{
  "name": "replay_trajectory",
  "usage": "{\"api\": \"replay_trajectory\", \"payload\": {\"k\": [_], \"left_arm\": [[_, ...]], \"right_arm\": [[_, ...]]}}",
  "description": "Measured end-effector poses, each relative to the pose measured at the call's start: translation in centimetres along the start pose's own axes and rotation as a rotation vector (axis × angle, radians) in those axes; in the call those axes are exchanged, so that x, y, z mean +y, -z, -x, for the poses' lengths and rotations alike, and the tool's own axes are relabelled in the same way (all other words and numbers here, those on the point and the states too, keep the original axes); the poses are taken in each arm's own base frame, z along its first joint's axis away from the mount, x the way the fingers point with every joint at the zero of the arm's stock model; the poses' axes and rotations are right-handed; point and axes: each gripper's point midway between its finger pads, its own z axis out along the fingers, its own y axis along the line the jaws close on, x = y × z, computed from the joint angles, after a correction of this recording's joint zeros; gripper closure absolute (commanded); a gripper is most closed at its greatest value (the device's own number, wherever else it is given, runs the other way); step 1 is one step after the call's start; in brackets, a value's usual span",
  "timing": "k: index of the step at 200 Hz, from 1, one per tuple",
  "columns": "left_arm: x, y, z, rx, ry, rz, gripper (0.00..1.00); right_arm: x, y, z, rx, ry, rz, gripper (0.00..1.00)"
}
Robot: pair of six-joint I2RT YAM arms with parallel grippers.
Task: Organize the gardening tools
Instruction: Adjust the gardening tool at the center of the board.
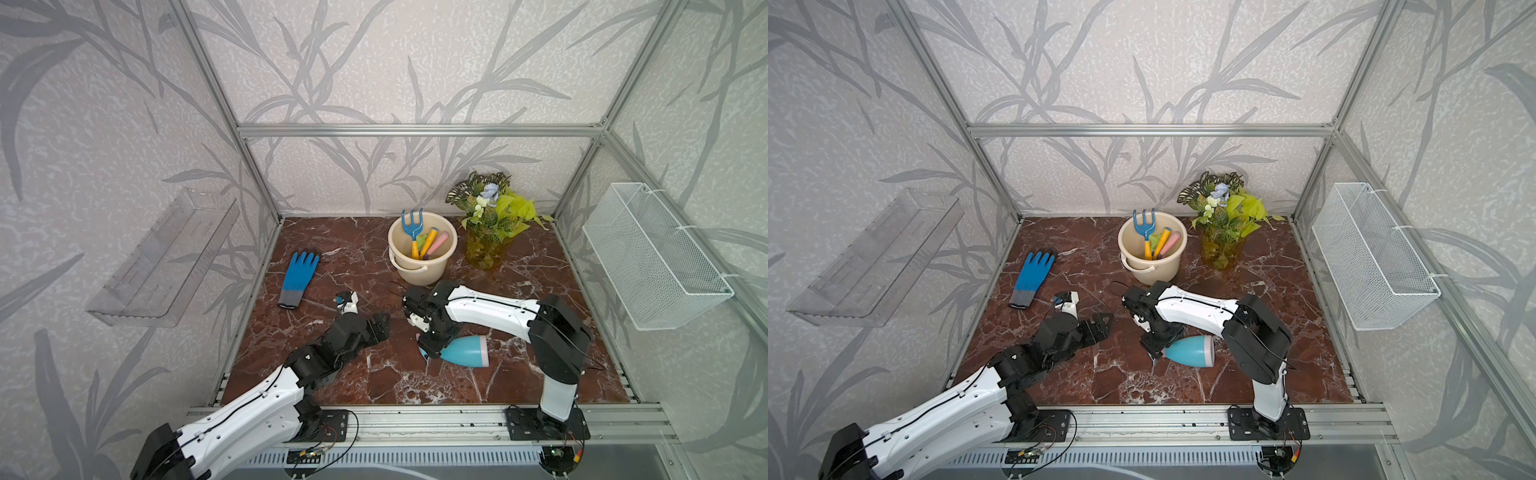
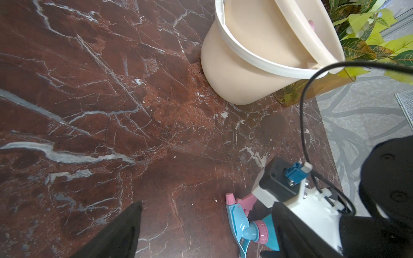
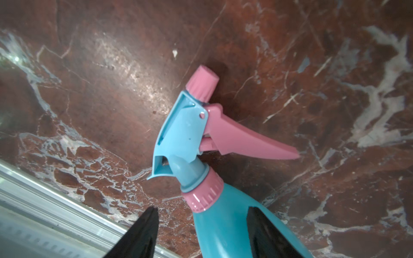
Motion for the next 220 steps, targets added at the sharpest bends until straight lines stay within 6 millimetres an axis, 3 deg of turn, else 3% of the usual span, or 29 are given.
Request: {"api": "replay_trajectory", "payload": {"k": [70,192,220], "left_arm": [[0.6,0.4,0.8,-0.028,0.029,0.007,0.08],[1.0,0.3,1.2,-0.037,0.046,0.018,0.09],[1.0,0.4,1.3,-0.038,0.049,0.016,0.08]], "right_arm": [[-0.3,-1.9,-0.2,0.064,0.068,-0.062,0.26],[-0.3,-3.5,-0.2,0.107,0.112,-0.103,0.38],[-0.5,-3.4,0.3,0.1,0.106,-0.118,0.5]]}}
